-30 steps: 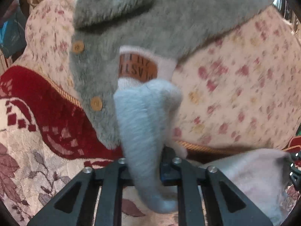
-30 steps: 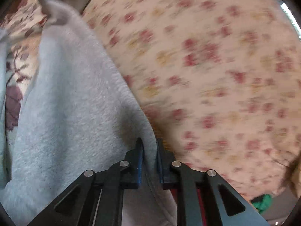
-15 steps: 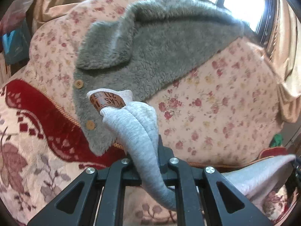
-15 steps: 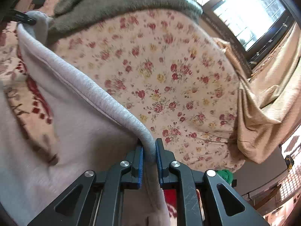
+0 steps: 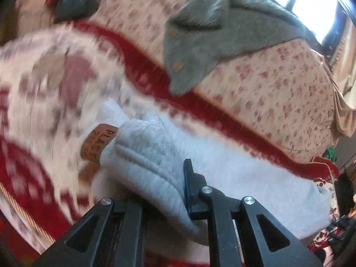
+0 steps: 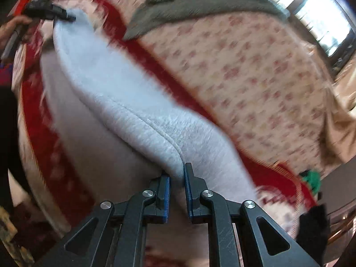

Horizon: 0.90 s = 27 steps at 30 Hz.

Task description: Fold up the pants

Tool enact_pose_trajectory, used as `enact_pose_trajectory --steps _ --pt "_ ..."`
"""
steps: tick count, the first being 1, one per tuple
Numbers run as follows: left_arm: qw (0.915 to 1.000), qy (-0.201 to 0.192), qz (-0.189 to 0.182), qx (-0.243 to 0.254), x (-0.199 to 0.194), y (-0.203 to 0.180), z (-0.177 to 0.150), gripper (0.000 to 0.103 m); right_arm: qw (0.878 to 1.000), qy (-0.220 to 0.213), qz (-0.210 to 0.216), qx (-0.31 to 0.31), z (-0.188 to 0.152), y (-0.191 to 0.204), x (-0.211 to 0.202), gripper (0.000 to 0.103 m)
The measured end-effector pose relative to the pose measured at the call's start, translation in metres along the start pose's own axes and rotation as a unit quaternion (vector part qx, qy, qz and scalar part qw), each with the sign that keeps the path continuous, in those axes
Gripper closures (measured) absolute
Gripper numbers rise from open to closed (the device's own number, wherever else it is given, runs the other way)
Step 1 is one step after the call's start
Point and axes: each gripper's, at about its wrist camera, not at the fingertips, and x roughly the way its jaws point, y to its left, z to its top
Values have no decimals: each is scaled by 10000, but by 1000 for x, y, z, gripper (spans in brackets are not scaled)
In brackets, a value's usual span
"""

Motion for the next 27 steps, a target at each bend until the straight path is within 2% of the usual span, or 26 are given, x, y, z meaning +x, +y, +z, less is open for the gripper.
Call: enact_pose_trajectory --steps 4,10,14,17,19,20,21,23,24,26,27 --pt "9999 -37 -26 -164 0 10 -23 92 9996 203 85 177 -18 9 11 92" --pt "9999 -124 105 -54 4 6 -23 91 9991 248 130 322 -25 11 10 92" --pt "9991 -183 376 116 5 5 -23 80 9984 263 167 468 -28 15 11 91" --pt "9981 -220 557 136 2 7 -25 59 9989 229 32 407 -31 21 14 91" --pt "9983 -217 546 66 -2 7 -26 53 9989 120 -34 459 -32 23 15 86" --pt "9979 -246 596 78 -5 6 -27 46 9985 67 -33 536 -34 22 14 86" --pt "9964 -315 773 151 -9 3 -29 30 9981 15 2 609 -36 21 13 86" --pt "9895 -603 1276 326 -22 -5 -35 17 9971 -27 115 750 -38 17 8 82" --pt "9855 -796 1447 399 -31 -7 -39 17 9955 -19 236 920 -40 11 4 76" --pt "9806 -926 1677 416 -43 -7 -45 17 9886 -64 492 1424 -47 -4 -6 61" --pt "9789 -972 1746 417 -48 -8 -46 17 9827 -105 561 1762 -55 -16 -11 49"
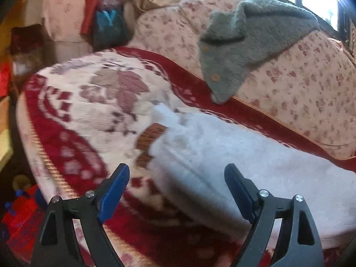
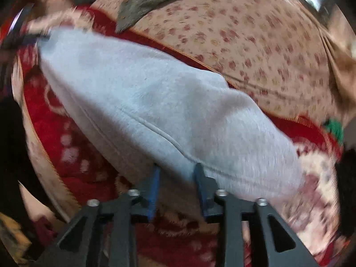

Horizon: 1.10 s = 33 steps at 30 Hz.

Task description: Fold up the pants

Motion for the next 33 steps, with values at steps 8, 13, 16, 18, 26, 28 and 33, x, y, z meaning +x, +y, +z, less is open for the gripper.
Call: enact_pose_trajectory --steps 8,13,16,18,26,28,33 --pt "9877 -482 -1004 1098 -56 -79 -6 14 9437 -55 584 3256 -48 -142 -13 31" --pt "9461 -143 -2322 2254 -80 -180 -37 11 8804 -127 1199 4587 -76 -199 14 31" --pt "9143 164 -2851 2874 -87 -237 -66 11 8582 -221 1521 4897 -78 -214 29 31" --pt "8936 263 -3044 3289 -93 -269 -88 11 8393 -242 1692 5162 -81 -225 41 31" --pt "8523 25 -2904 4351 -95 -355 -149 11 8176 -533 2099 5334 -75 -249 67 55" --pt "8490 -24 -2806 4478 -87 -368 -156 11 8167 -643 2125 5326 -73 -252 66 71" --pt "8494 526 -3237 4134 -69 -377 -147 35 8168 -933 2205 5249 -64 -252 44 78"
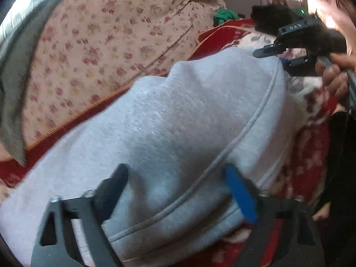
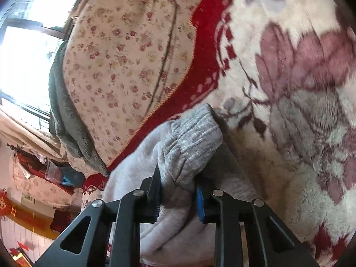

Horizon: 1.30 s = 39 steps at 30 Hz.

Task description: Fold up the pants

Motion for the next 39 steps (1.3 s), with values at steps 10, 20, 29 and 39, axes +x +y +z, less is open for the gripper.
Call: enact_pose_trajectory --steps 10,20,29,39 --pt "9968 -440 -623 -233 -61 24 18 86 9962 -292 677 -458 -6 71 -51 81" --pt "9974 -327 -558 -322 -56 15 5 58 9992 -19 -379 148 -52 -11 -56 83" --pt "9972 -404 -540 -309 -54 9 -8 19 9988 197 -120 439 -55 -31 -49 47" --pt "9972 -35 -606 -443 -26 5 -22 19 9974 234 -434 -520 -68 -2 -39 88"
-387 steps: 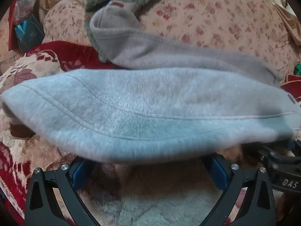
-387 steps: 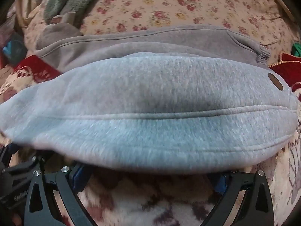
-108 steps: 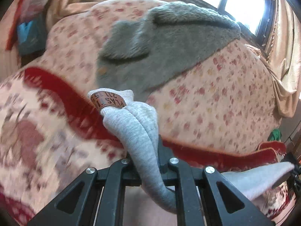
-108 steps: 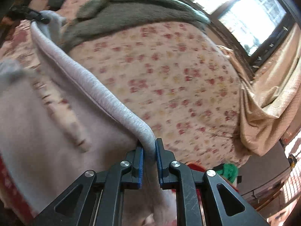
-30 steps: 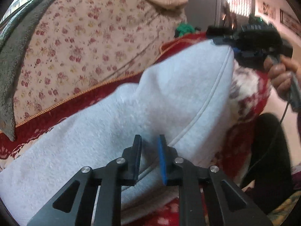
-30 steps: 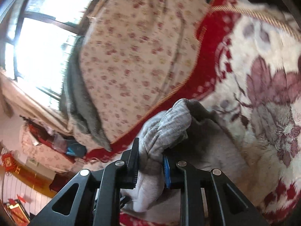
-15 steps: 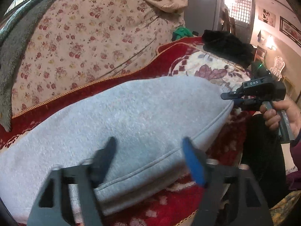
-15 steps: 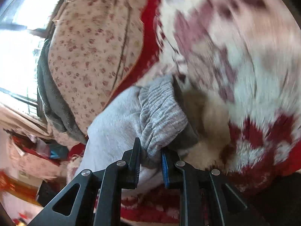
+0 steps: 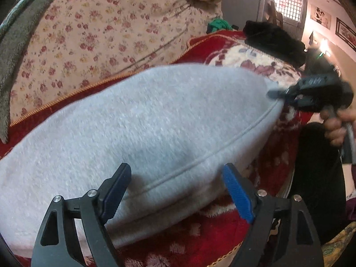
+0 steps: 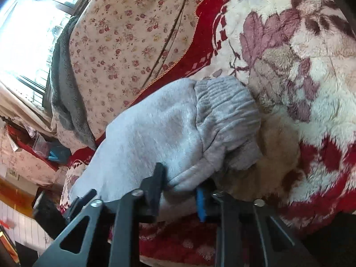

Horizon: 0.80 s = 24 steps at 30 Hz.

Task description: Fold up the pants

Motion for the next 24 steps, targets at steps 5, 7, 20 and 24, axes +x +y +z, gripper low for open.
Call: enact_pose_trajectory --steps 5,7,20,24 --pt "10000 -21 -25 -57 -2 7 -2 19 9981 43 -196 -584 1 16 -16 89" --pt "9998 -137 -38 -149 -9 12 4 19 9968 347 -501 -523 -3 12 -5 84" --pt "9978 -266 -46 -610 -5 82 96 10 9682 -7 -1306 -2132 19 88 -31 28" --pt "9953 -53 -204 -940 32 105 133 10 9558 89 -1183 -2690 36 123 26 27"
